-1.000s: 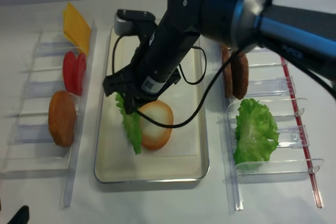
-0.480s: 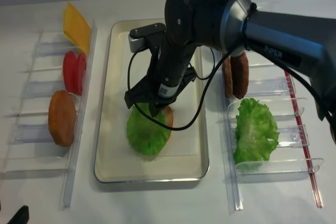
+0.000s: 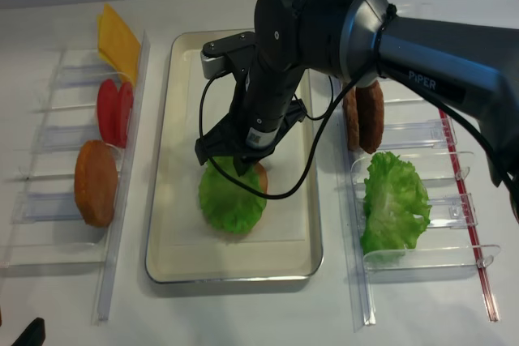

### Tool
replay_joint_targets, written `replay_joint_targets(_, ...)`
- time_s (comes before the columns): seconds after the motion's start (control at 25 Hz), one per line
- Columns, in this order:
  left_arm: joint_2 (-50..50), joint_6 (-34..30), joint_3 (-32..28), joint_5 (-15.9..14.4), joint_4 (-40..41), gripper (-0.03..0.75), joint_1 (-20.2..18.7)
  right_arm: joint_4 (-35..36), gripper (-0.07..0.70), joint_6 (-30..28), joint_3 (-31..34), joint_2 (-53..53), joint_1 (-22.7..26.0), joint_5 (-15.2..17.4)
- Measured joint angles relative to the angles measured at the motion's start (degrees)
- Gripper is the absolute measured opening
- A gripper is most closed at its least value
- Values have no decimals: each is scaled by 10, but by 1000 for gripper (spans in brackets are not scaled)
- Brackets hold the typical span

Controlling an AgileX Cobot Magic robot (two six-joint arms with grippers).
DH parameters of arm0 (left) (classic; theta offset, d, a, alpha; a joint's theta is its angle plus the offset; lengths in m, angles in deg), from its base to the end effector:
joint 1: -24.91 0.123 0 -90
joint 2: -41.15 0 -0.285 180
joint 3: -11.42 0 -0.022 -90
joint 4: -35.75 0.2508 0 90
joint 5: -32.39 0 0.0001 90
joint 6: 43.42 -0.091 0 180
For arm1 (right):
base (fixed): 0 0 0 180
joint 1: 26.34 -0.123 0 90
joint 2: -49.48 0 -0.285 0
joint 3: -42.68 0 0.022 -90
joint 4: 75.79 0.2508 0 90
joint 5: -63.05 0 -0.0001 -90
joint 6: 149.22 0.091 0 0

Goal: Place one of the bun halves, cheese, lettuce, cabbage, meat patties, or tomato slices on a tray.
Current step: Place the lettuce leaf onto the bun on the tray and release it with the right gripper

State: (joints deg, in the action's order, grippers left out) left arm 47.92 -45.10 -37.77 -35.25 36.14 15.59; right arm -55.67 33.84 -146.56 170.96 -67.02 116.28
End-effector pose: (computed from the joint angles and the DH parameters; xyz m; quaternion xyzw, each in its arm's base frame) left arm -0.0115 0.0025 0.2648 0.0841 0.8773 -0.0281 0.4717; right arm 0.2974 0.2887 0.2075 -0.2335 0.9523 0.1875 0.0589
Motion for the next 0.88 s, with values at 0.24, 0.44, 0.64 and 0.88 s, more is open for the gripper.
replay_joint_targets(0.24,0,0,0,0,0,361,0,-17,216,6,0,0,0,0)
replay_joint_targets(0.44,0,0,0,0,0,361,0,-58,478,21,-6,0,0,30)
replay_joint_targets(0.64,0,0,0,0,0,359,0,-157,531,51,-63,0,0,115)
replay_joint_targets(0.88,0,0,0,0,0,358,0,-201,521,63,-155,0,0,167)
